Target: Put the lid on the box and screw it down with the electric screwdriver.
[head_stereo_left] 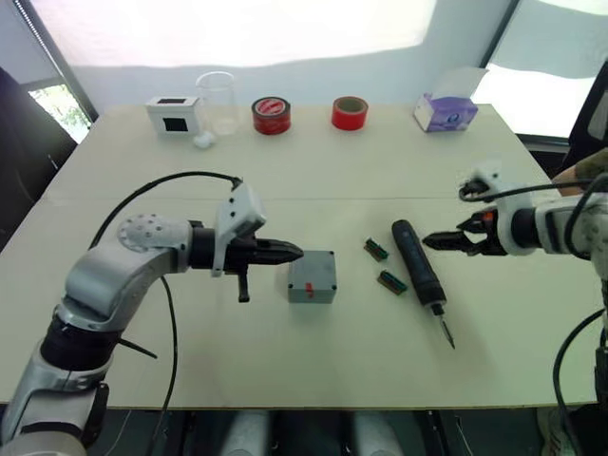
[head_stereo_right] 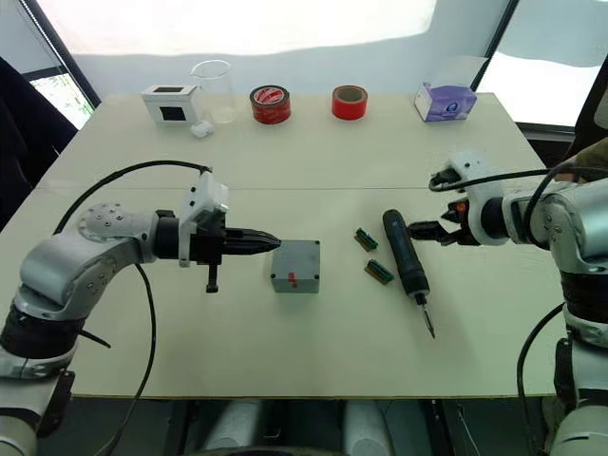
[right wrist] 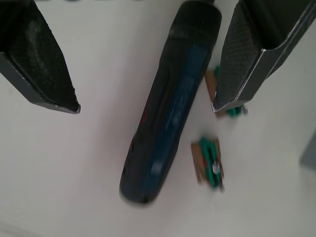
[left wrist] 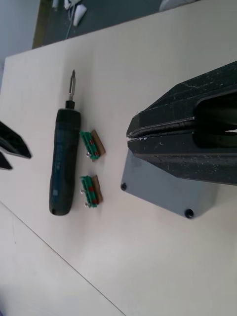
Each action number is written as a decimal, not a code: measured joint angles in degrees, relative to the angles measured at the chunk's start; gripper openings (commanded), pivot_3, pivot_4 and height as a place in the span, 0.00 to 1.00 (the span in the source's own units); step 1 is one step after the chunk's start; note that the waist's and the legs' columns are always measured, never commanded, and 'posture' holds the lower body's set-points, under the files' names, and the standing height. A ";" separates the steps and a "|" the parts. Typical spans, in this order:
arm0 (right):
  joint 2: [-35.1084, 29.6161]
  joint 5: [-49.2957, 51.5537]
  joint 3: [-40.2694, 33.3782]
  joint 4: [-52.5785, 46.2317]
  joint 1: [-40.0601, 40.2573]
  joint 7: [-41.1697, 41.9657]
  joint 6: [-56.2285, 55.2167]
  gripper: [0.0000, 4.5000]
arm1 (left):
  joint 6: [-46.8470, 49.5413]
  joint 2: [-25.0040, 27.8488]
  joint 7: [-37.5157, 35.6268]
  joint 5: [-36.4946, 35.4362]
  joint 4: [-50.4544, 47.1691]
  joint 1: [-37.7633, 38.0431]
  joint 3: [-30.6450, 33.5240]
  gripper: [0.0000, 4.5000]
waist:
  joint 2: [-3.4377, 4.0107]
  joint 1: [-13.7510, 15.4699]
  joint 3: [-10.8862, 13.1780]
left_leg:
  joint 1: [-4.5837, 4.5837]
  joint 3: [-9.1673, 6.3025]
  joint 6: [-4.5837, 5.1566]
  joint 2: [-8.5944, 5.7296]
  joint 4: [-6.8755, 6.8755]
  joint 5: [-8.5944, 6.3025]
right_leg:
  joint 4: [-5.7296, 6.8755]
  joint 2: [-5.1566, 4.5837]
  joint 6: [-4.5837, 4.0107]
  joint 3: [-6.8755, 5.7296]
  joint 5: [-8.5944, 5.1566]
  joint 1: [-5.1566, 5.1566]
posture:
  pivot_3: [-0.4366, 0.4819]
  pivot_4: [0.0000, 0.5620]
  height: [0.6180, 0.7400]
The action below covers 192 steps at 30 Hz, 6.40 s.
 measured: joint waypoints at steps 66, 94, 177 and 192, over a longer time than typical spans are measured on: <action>46.70 5.62 -14.75 -18.71 12.93 -15.83 -42.64 0.39 | -3.34 -0.56 1.01 4.92 8.32 1.41 -2.33 0.00 | 0.16 -0.58 0.15 | -0.66 0.02 -0.16 -0.02 0.70 0.13 | 1.08 0.35 -0.06 0.14 0.03 -0.84 | 0.48 0.27 1.00; 45.03 -8.88 -2.98 -13.40 22.37 -14.58 -63.12 0.39 | -8.72 -6.71 3.26 13.84 13.73 1.28 -6.50 0.00 | 0.16 -0.50 0.13 | -0.46 0.01 -0.17 0.00 0.74 0.14 | 1.09 0.38 -0.06 0.14 0.02 -0.63 | 0.48 0.27 1.00; -4.03 24.26 -16.85 13.96 4.66 -20.50 2.25 0.39 | -3.74 0.09 -4.29 4.85 -0.88 2.25 -1.17 0.00 | 0.84 -0.48 0.29 | -0.42 0.25 0.26 -0.31 0.00 -0.12 | -0.21 -0.54 -0.22 -0.17 0.00 -0.27 | 0.48 0.27 1.00; -0.82 19.48 -8.64 23.73 4.73 -21.76 2.27 0.39 | -1.89 -2.33 1.13 3.64 -2.90 6.89 -1.99 0.00 | 0.72 -0.31 0.42 | -0.34 0.16 0.25 -0.01 0.25 -0.10 | 0.00 0.07 -0.04 -0.23 0.06 -0.18 | 0.48 0.27 1.00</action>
